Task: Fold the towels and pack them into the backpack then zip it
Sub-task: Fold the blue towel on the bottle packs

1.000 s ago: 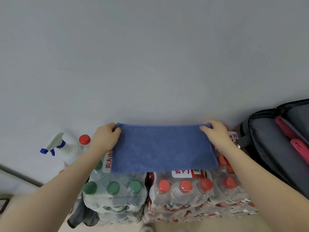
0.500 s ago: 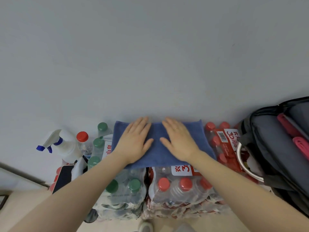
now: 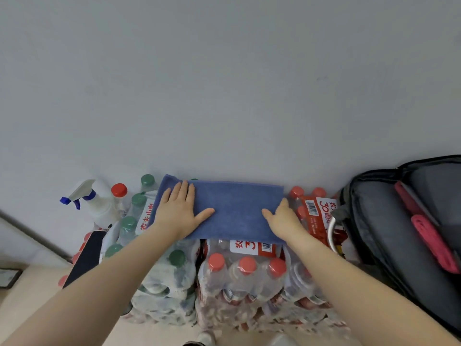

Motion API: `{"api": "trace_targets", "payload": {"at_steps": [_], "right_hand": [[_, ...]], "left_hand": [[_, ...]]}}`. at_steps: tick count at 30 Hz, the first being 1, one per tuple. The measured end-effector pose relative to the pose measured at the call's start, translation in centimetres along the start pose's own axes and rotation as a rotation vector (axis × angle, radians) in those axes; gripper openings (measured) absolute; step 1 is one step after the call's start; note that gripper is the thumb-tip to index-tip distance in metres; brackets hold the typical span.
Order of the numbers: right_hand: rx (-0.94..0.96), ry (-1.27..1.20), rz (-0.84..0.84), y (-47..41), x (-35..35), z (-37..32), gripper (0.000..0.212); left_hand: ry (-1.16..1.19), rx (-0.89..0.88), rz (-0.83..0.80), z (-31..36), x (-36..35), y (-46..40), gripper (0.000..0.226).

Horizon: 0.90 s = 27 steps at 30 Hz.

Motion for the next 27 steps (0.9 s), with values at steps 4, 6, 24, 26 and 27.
{"api": "trace_targets", "payload": {"at_steps": [4,6,24,26,27], "right_hand": [[-0.113,-0.292,0.002,0.1,1.4,0.6,0.042],[-0.2,-0.506,0.006,0.4,2.0,1.1,0.037],[0.396,0.265,0.054,3.8,-5.0,-11.2,0.023],[0.383,0.313,0.089,3.7,-6.5,-12.0,0.025],[0.37,0.319,0.089,3.6,-7.1,-12.2,0.027]], "left_hand": [[0.033,-0.244,0.008,5.4,0.4,0.9,0.126],[0.045,-0.315,0.006,7.6,0.6,1.0,0.123],[0.26,-0.078,0.041,-3.6,2.0,1.8,0.069],[0.182,0.0,0.031,-5.5,2.0,1.8,0.054],[0.152,0.042,0.033,-6.1,1.9,1.7,0.048]]}}
Point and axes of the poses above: each hand's wrist, its own y-axis away from the middle knuckle, its own x-axis out of the back of the hand, z = x × y, the point moved 6 cm from there along -y, towards the middle knuckle, and after that the axes turned 6 degrees about -y, right-handed, at the moved point
